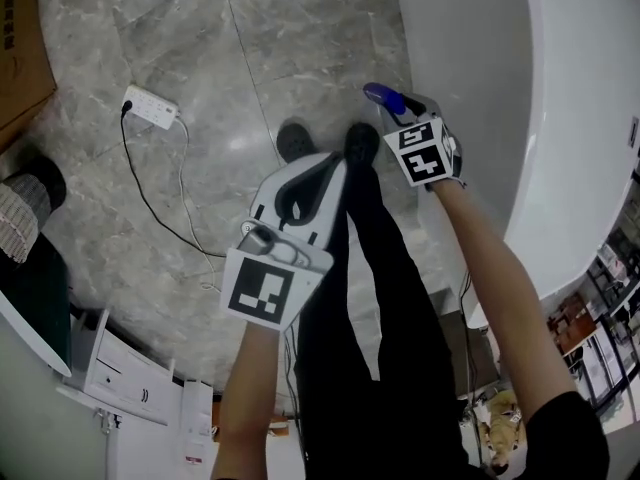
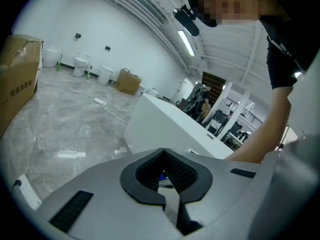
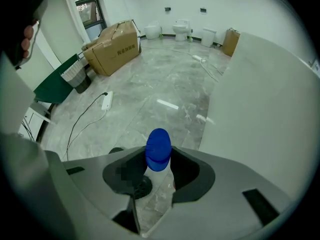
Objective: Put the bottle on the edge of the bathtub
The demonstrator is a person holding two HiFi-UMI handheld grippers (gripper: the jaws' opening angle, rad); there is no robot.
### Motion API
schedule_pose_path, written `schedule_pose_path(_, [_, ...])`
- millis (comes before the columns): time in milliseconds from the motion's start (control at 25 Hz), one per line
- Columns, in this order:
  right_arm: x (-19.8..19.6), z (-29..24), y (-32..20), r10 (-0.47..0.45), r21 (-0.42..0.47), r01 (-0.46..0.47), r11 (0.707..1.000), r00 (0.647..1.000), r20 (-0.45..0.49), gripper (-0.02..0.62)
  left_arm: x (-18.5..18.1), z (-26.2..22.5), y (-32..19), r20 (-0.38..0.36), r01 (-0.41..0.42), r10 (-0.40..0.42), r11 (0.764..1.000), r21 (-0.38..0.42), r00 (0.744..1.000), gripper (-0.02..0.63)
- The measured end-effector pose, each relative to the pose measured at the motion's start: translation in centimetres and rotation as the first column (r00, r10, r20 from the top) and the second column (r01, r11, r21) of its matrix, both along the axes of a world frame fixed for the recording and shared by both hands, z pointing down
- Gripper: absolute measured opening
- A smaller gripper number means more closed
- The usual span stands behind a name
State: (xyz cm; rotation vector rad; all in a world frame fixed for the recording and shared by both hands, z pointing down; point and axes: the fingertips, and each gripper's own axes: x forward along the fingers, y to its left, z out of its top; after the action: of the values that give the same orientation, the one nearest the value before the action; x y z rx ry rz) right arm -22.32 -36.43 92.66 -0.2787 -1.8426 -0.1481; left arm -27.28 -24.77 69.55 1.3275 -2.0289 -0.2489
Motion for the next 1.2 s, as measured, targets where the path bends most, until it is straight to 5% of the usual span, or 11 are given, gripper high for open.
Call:
schedule_pose_path(400, [-3.5, 9.9, -1.1, -0.039, 0.051, 0.042, 0.998, 0.998, -0.052, 0.146, -3.3, 7.4, 0.7, -0.05, 0.093, -0.095, 0.995, -0.035, 0.994, 0.011])
schedule_pose_path(1200, [-7.3, 22.1, -5.0, -0.118, 0.194, 0.143, 0.971, 0.984, -0.132, 0.143, -4.5, 16.3, 0.7, -0.051, 0.068, -0.071, 0.996, -0.062, 0.996, 0.011])
